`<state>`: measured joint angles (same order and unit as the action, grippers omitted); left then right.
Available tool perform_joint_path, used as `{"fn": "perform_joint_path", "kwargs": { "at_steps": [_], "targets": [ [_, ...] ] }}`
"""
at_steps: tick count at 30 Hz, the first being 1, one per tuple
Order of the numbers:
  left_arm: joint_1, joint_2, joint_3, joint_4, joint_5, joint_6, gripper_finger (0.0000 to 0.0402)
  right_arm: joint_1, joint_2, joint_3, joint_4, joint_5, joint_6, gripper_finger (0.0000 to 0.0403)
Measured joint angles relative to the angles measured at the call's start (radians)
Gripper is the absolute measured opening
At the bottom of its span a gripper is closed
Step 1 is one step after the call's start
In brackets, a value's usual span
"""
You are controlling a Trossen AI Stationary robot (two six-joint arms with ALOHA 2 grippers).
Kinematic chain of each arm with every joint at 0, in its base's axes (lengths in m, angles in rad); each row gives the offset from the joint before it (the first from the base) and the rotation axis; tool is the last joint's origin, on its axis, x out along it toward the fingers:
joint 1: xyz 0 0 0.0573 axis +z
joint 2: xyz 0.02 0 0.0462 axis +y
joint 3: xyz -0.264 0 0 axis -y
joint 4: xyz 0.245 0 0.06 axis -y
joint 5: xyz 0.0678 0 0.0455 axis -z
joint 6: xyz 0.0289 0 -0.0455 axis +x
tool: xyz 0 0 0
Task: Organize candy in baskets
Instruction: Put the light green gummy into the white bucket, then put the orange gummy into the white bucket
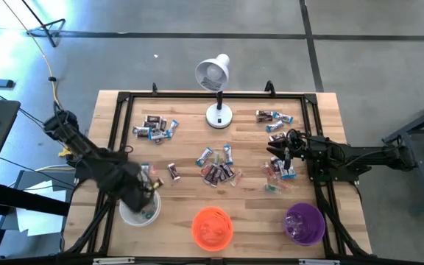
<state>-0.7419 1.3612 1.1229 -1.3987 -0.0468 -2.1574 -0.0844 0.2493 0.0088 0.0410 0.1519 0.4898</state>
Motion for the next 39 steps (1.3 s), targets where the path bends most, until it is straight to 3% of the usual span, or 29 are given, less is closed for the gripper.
{"fn": "perform_joint_path", "kwargs": {
  "at_steps": [5, 13, 17, 24, 36, 39],
  "targets": [
    [-0.111, 0.037, 0.001, 0.018, -0.084, -0.164, 0.0035, 0.000, 0.000, 0.000, 0.000, -0.004, 0.000, 0.0152],
    [-0.119, 0.067, 0.000, 0.062, -0.094, -0.117, 0.0129, 0.000, 0.000, 0.000, 0.000, -0.003, 0.000, 0.0152],
    [-0.089, 0.058, 0.025, 0.052, -0.195, -0.076, 0.0148, 0.000, 0.000, 0.000, 0.000, -0.003, 0.000, 0.0152],
    [0.072, 0.057, 0.101, -0.024, -0.311, 0.055, 0.0146, 0.000, 0.000, 0.000, 0.000, -0.003, 0.000, 0.0152],
    [0.431, 0.104, 0.100, -0.061, -0.277, 0.344, 0.0145, 0.000, 0.000, 0.000, 0.000, -0.003, 0.000, 0.0152],
    [0.488, 0.135, 0.100, -0.046, -0.210, 0.405, 0.0145, 0.000, 0.000, 0.000, 0.000, -0.003, 0.000, 0.0152]
  ]
}}
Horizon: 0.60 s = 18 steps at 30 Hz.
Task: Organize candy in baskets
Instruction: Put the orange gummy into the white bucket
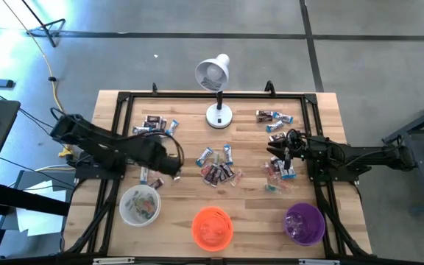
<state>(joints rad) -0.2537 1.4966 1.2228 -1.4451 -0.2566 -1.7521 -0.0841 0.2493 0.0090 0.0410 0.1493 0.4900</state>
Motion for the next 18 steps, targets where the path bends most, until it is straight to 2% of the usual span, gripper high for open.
{"fn": "perform_joint_path", "kwargs": {
  "at_steps": [4, 15, 18],
  "targets": [
    [0.041, 0.050, 0.000, 0.045, 0.070, 0.062, 0.0145, 0.000, 0.000, 0.000, 0.000, 0.000, 0.000, 0.0152],
    [0.103, 0.165, 0.000, 0.016, 0.110, 0.190, 0.0145, 0.000, 0.000, 0.000, 0.000, 0.004, 0.000, 0.0152],
    [0.123, 0.168, -0.037, 0.063, 0.129, 0.229, 0.0145, 0.000, 0.000, 0.000, 0.000, 0.004, 0.000, 0.0152]
  ]
}}
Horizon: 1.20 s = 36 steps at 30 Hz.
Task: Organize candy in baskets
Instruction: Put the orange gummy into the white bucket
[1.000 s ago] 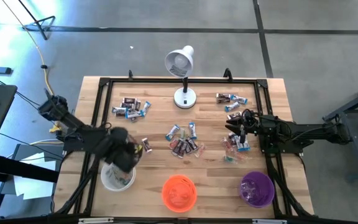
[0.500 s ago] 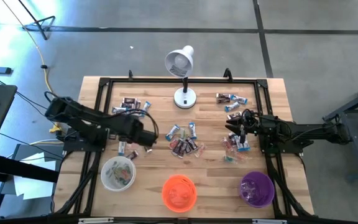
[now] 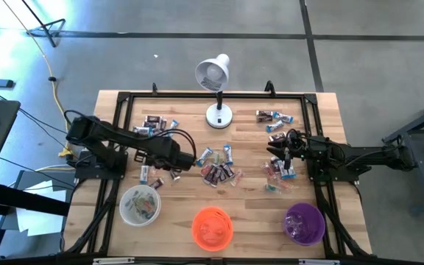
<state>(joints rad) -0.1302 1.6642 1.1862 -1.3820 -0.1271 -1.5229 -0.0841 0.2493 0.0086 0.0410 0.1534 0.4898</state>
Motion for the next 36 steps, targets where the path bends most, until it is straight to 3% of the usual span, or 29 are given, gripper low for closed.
{"fn": "perform_joint_path", "kwargs": {
  "at_steps": [6, 14, 29, 36],
  "targets": [
    [0.013, -0.029, -0.119, 0.159, 0.066, 0.002, 0.0145, 0.000, 0.000, 0.000, 0.000, -0.001, 0.000, 0.0152],
    [0.000, -0.048, -0.191, 0.169, 0.096, -0.061, 0.0145, 0.000, 0.001, 0.000, 0.000, -0.001, 0.000, 0.0152],
    [-0.002, -0.093, -0.375, 0.345, 0.122, -0.090, 0.0145, 0.000, 0.006, 0.000, 0.000, -0.004, 0.000, 0.0152],
    [0.002, -0.099, -0.450, 0.505, 0.137, -0.122, 0.0145, 0.000, 0.005, 0.000, 0.000, -0.004, 0.000, 0.0152]
  ]
}}
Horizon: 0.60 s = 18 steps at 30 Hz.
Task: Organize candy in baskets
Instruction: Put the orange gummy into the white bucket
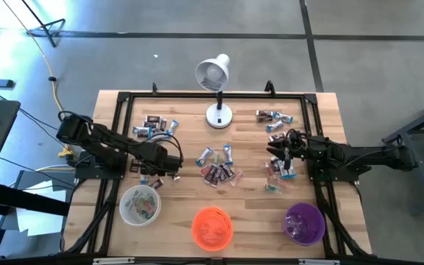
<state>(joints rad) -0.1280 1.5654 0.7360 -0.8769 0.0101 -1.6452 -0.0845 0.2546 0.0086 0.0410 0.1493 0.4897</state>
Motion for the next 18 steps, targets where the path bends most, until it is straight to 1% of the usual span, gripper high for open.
{"fn": "perform_joint_path", "kwargs": {
  "at_steps": [6, 8, 12, 15, 18],
  "targets": [
    [0.000, -0.013, -0.005, 0.017, 0.001, -0.005, 0.0143, 0.000, 0.000, 0.000, 0.000, 0.000, 0.000, 0.0152],
    [0.000, -0.028, -0.009, 0.035, 0.001, -0.017, 0.0133, 0.000, 0.000, 0.000, 0.000, 0.000, 0.000, 0.0152],
    [0.000, -0.065, -0.003, 0.082, -0.011, -0.099, 0.0111, 0.000, 0.000, 0.000, 0.000, 0.000, 0.000, 0.0152],
    [-0.005, -0.074, -0.008, 0.051, -0.015, -0.076, 0.0101, 0.000, 0.000, 0.000, 0.000, 0.000, 0.000, 0.0152],
    [-0.011, -0.077, -0.006, 0.048, -0.002, -0.048, 0.0080, 0.000, 0.000, 0.000, 0.000, 0.000, 0.000, 0.0152]
  ]
}}
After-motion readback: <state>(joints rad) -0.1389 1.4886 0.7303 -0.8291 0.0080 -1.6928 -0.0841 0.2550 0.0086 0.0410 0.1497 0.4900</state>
